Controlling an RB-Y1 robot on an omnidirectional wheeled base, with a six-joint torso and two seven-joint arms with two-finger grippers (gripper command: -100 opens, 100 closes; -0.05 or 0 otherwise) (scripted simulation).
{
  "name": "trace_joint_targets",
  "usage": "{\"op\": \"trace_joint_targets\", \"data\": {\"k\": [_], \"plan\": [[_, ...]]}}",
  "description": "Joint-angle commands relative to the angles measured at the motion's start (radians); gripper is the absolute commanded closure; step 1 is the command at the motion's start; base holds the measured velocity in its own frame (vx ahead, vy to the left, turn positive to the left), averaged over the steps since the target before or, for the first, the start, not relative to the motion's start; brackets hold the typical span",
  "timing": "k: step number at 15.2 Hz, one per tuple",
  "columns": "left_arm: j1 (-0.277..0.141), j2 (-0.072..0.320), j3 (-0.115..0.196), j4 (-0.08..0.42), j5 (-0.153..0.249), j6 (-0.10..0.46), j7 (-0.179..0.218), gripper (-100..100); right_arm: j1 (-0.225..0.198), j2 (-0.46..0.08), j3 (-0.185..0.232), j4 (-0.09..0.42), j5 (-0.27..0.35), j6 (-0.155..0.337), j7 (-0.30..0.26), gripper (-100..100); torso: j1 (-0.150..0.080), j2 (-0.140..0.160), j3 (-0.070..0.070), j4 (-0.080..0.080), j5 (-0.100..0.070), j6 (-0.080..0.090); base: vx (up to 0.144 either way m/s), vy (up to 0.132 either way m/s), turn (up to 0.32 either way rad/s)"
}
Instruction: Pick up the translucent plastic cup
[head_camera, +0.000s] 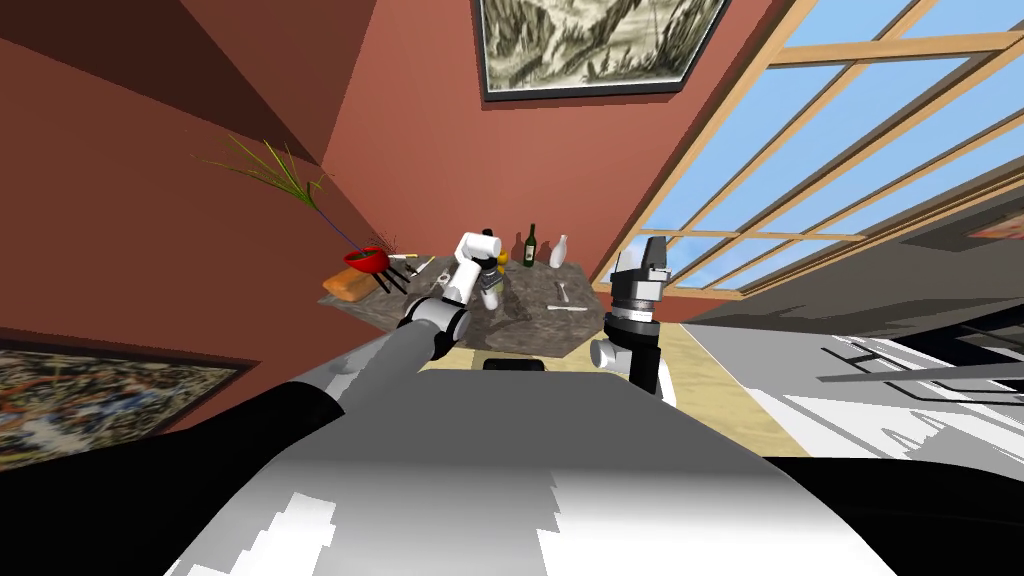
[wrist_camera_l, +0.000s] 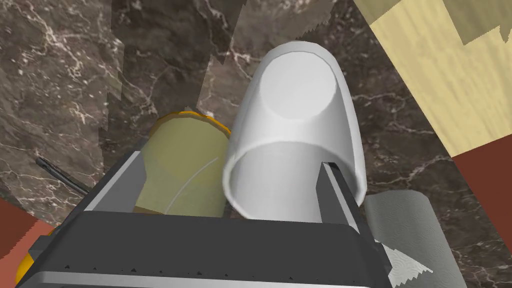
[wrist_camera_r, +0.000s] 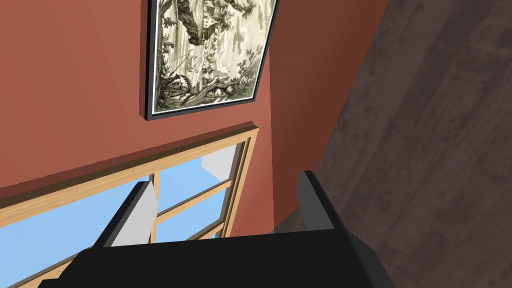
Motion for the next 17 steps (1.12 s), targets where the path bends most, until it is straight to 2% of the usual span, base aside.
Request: {"op": "trace_joint_targets", "data": {"k": [1,3,4,5,8,9,10,14,15,16,17], "plan": [[-0.009,-0.003,0.007,0.02,-0.002,0.039,0.001,-100,0.0,0.0,0.0,0.0,0.0,0.0,0.0,0,0.0,0.0,0.0,0.0,0.0,0.0,0.059,-0.028,0.037],[-0.015,-0.005,0.013,0.034,-0.004,0.064,0.004,-100,0.0,0.0,0.0,0.0,0.0,0.0,0.0,0,-0.001,0.0,0.0,0.0,0.0,0.0,0.068,-0.041,0.054],[-0.011,-0.003,0.01,0.024,-0.002,0.047,0.002,-100,0.0,0.0,0.0,0.0,0.0,0.0,0.0,0,-0.001,-0.001,0.0,0.0,0.0,0.0,0.04,-0.024,0.02],[0.004,-0.007,0.005,0.039,-0.007,0.02,0.004,-100,0.0,0.0,0.0,0.0,0.0,0.0,0.0,0,-0.001,0.0,0.0,0.0,0.0,0.0,0.01,-0.001,-0.026],[0.019,-0.011,-0.001,0.054,-0.012,-0.013,0.006,-100,0.0,0.0,0.0,0.0,0.0,0.0,0.0,0,0.003,0.005,0.003,0.001,0.001,0.0,-0.019,0.02,-0.033],[0.012,-0.009,0.001,0.046,-0.01,0.005,0.005,-100,0.0,0.0,0.0,0.0,0.0,0.0,0.0,0,0.003,0.006,0.003,0.001,0.001,0.0,-0.014,0.017,-0.011],[0.013,-0.009,0.001,0.048,-0.01,0.001,0.005,100,0.0,0.0,0.0,0.0,0.0,0.0,0.0,0,0.003,0.006,0.003,0.001,0.001,0.0,-0.004,0.006,-0.001],[0.013,-0.011,0.002,0.047,-0.008,0.001,0.004,100,0.0,0.0,0.0,0.0,0.0,0.0,0.0,0,0.001,0.005,0.003,0.001,-0.001,0.0,0.0,0.0,0.0],[-0.002,-0.006,0.007,0.033,-0.005,0.033,0.003,100,0.0,0.0,0.0,0.0,0.0,0.0,0.0,0,0.001,0.004,0.003,0.001,-0.001,-0.001,0.007,-0.008,0.039],[-0.005,-0.005,0.008,0.03,-0.004,0.04,0.003,100,0.0,0.0,0.0,0.0,0.0,0.0,0.0,0,0.001,0.004,0.003,0.002,-0.001,-0.001,0.018,-0.02,0.052],[0.003,-0.007,0.006,0.032,-0.006,0.027,0.004,100,0.0,0.0,0.0,0.0,0.0,0.0,0.0,0,0.0,0.004,0.003,0.002,-0.001,-0.001,0.014,-0.014,0.02]]}}
